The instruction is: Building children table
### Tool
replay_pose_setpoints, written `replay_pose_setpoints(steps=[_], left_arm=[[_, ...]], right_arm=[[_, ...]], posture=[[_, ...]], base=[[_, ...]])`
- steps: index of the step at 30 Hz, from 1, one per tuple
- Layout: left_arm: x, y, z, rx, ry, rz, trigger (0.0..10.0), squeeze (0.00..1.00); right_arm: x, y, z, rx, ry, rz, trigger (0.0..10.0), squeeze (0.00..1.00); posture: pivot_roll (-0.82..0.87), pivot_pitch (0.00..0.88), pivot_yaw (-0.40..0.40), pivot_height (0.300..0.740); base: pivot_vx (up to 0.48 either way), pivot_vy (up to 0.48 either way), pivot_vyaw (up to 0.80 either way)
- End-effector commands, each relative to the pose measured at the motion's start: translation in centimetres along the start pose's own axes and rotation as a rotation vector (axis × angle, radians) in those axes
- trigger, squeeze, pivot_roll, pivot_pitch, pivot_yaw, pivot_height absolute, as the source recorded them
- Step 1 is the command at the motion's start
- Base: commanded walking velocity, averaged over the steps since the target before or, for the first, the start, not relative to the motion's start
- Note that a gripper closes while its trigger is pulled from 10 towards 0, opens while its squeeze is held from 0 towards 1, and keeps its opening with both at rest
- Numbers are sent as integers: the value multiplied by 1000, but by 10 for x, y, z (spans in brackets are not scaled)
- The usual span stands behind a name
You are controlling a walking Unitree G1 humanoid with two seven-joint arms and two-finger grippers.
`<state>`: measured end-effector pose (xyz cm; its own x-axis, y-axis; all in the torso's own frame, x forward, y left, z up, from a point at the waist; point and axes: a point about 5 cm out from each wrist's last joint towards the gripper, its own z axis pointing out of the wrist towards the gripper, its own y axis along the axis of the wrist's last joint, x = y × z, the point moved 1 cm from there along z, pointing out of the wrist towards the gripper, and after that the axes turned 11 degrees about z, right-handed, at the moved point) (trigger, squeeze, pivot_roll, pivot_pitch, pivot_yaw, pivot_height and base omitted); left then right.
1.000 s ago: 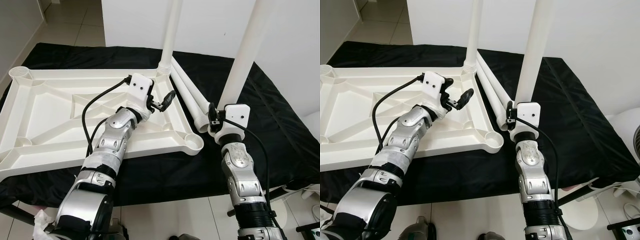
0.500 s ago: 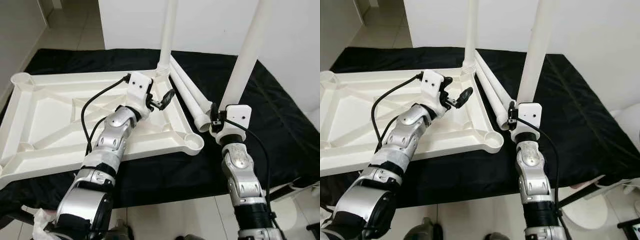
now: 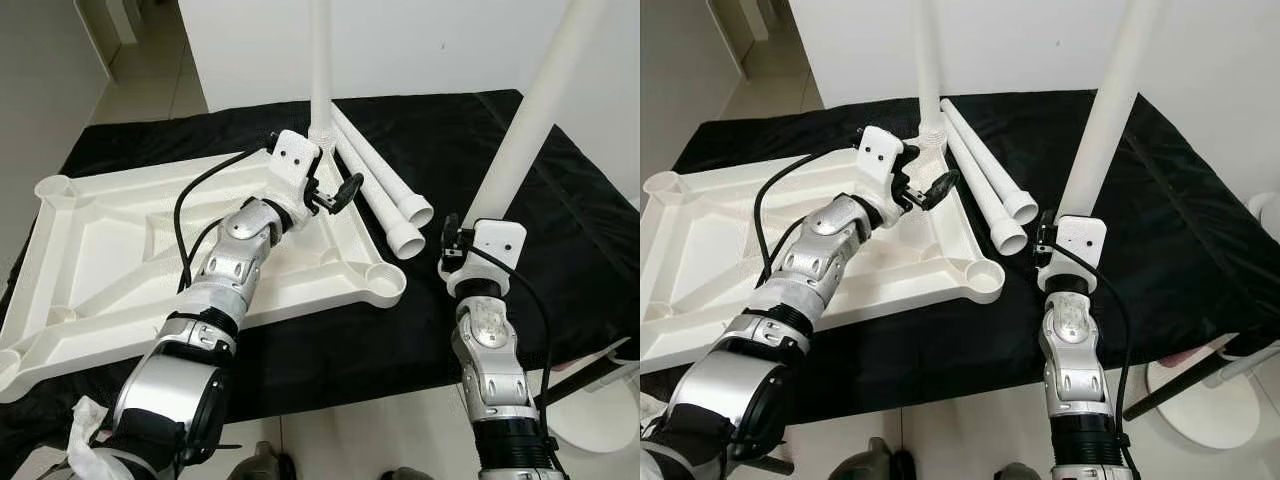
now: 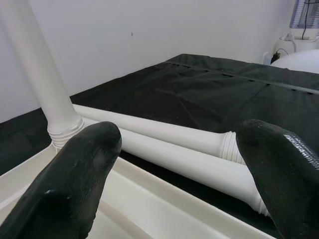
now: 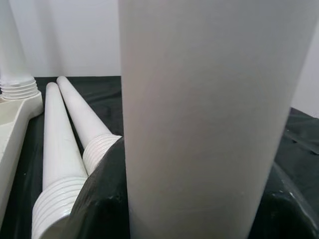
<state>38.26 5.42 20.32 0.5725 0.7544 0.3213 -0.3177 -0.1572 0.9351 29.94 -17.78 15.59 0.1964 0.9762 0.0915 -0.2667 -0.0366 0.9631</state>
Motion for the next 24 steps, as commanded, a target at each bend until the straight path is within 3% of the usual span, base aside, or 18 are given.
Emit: replay_pose_setpoints(steps=[1, 24], left_arm=[[0, -2, 0, 22, -32, 16, 10000, 0], [11, 2, 3, 10, -12, 54, 10000, 0]], right_arm=[[0, 6, 0, -36, -8, 9, 10000, 0], [6, 11, 10, -59, 29, -13, 10000, 0]], posture=[[0, 0, 111, 740], [1, 0, 77, 740]], base=[[0, 0, 0], [0, 0, 0]])
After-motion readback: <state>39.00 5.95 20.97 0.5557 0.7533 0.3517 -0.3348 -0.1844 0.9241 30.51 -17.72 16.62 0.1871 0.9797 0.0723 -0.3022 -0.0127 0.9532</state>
